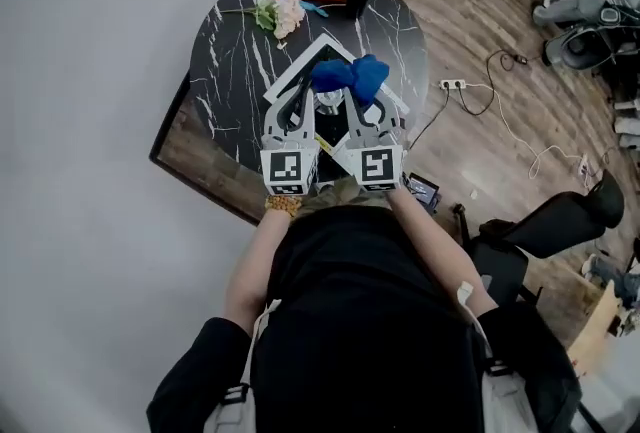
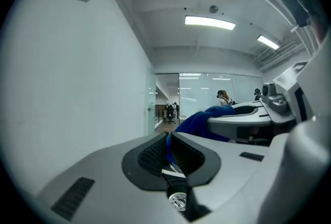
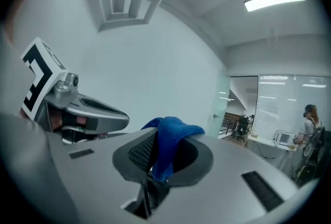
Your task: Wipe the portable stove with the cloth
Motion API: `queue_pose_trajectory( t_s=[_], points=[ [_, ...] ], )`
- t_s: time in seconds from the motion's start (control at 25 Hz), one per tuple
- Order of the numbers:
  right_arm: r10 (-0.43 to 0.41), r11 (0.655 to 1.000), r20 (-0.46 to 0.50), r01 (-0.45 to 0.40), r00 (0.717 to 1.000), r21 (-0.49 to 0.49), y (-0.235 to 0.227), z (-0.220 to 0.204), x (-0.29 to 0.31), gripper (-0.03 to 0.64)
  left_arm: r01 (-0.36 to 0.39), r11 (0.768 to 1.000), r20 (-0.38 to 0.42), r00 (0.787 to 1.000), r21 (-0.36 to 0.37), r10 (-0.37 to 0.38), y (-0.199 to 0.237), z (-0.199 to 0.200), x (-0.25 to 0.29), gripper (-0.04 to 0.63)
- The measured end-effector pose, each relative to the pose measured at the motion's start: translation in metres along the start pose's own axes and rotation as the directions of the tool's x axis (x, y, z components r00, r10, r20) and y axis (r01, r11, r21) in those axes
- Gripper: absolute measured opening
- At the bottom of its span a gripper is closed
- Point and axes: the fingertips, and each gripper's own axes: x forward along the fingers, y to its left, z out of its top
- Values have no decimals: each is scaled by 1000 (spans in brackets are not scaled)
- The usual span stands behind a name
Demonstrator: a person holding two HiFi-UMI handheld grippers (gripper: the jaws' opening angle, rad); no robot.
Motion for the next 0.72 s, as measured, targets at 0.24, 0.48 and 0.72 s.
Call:
queue_pose_trajectory(
  t_s=[0.24, 0.48, 0.72],
  points=[
    [43, 999, 103, -43, 994, 1, 24, 47, 6, 25, -99, 995, 98, 990, -7, 99, 14, 35, -16, 26],
    [114, 993, 43, -114, 993, 6, 43, 31, 9, 25, -130, 991, 94, 987, -18, 132, 26, 30, -25, 25],
    [133, 991, 49, -133, 990, 10, 47, 24, 10, 25, -115, 993, 65, 991, -23, 116, 27, 14, -24, 25]
  ],
)
